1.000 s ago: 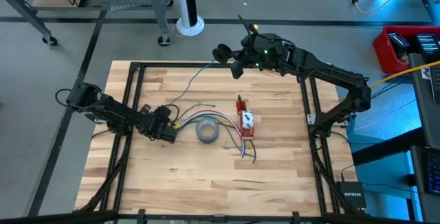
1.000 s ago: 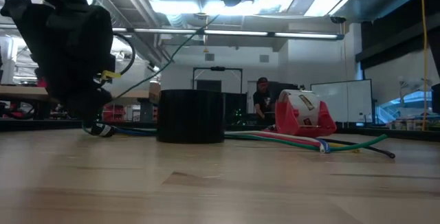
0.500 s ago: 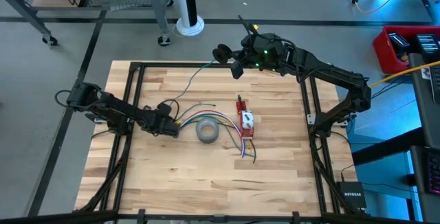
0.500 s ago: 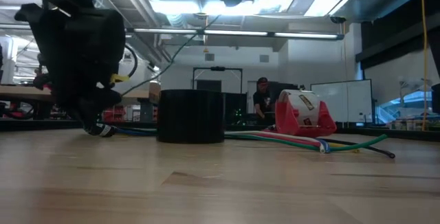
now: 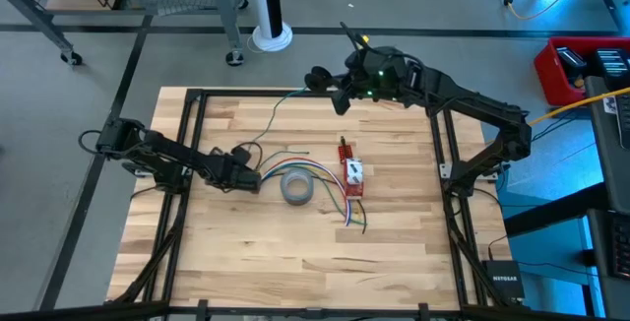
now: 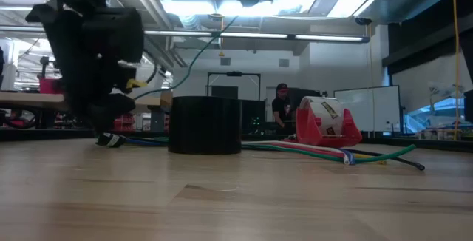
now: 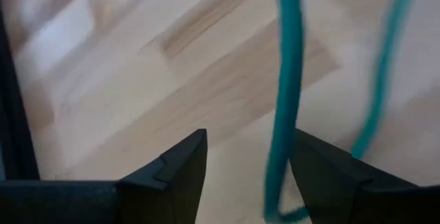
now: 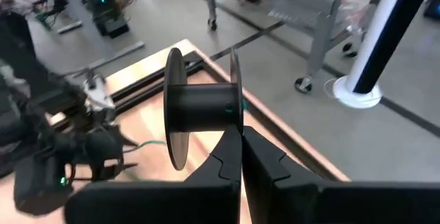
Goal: Coil cords
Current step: Coil the green wire onto the black spool
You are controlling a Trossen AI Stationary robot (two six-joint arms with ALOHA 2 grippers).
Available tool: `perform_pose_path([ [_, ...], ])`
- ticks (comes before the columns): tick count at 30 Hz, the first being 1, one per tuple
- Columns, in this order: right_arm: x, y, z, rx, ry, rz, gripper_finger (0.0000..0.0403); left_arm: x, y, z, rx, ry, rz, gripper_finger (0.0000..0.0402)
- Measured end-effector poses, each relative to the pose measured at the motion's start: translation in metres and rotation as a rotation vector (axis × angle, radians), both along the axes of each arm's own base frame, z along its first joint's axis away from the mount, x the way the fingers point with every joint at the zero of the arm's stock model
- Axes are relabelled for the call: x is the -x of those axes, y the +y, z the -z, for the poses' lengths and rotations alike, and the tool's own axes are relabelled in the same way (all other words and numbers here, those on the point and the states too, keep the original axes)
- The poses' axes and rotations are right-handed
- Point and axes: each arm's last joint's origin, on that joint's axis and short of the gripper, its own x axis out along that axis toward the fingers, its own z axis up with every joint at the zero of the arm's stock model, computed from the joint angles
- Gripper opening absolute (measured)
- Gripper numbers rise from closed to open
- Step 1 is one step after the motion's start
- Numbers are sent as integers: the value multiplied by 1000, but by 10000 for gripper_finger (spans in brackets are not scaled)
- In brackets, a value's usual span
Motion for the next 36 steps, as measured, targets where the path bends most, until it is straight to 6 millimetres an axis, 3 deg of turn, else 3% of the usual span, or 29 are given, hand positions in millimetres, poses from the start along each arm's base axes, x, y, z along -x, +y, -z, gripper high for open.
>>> perform_pose_path([
  [3, 7, 2, -8, -16, 27, -9, 3, -10, 0, -16, -29, 20, 135, 194],
  [8, 21, 9, -32, -53, 39, -50, 3, -19, 0, -66, -188, -68, 275, 194],
  [11, 31, 13, -44, -97, 40, -71, 3, -10, 0, -97, -266, -146, 315, 194],
  [16, 46, 19, -54, -170, 77, -76, 3, 20, -2, -125, -265, -244, 357, 194],
  [22, 58, 23, -55, -249, 124, -66, 3, 45, -8, -137, -142, -360, 368, 194],
  [30, 58, 25, -53, -295, 127, -110, 3, 44, -10, -138, -35, -494, 249, 194],
  [36, 58, 30, -53, -408, 113, -226, 3, 48, -8, -142, -157, -486, 251, 194],
])
